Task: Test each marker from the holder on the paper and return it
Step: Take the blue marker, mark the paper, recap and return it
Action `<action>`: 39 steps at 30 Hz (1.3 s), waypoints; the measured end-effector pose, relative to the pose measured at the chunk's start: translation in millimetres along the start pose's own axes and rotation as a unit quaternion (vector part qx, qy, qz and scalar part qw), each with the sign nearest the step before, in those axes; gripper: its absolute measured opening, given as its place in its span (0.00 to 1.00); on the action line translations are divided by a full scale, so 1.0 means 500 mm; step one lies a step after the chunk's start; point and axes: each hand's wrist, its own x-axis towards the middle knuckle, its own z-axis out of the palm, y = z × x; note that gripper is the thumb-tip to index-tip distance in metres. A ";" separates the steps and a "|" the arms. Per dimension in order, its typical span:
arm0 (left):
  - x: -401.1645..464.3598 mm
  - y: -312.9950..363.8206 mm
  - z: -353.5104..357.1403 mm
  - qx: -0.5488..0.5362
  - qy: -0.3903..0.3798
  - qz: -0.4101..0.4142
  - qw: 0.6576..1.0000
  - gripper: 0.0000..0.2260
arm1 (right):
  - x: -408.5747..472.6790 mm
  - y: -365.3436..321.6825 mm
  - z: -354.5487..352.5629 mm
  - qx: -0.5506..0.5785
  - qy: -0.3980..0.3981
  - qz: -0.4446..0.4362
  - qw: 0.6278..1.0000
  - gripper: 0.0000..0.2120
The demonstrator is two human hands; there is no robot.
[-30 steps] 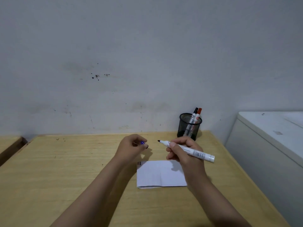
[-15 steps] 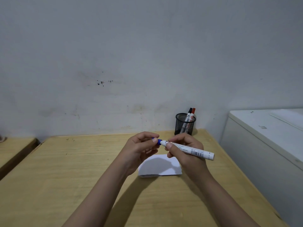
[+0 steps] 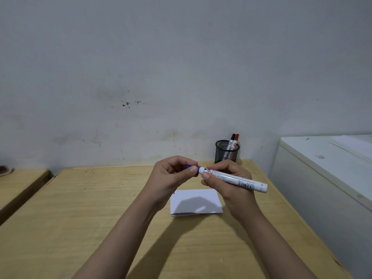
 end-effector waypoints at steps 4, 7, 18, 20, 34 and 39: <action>0.014 -0.003 0.009 -0.025 0.046 0.028 0.998 0.05 | 0.014 0.007 0.015 0.131 -0.005 0.110 0.985 0.15; 0.029 -0.009 0.007 0.011 0.119 0.064 0.991 0.06 | 0.014 0.006 0.012 0.043 -0.044 0.160 0.985 0.10; 0.106 -0.031 0.055 0.112 0.156 0.082 0.978 0.11 | 0.089 0.046 -0.067 -0.338 0.002 -0.108 0.935 0.10; 0.129 -0.032 0.064 0.117 0.144 0.083 0.979 0.11 | 0.107 0.055 -0.081 -0.321 0.005 -0.098 0.942 0.12; 0.364 -0.173 0.094 0.357 0.107 0.078 0.925 0.20 | 0.361 0.039 -0.226 -0.304 0.214 -0.133 0.919 0.22; 0.409 -0.222 0.111 0.436 0.074 0.063 0.895 0.22 | 0.412 0.092 -0.236 -0.379 0.164 -0.065 0.908 0.22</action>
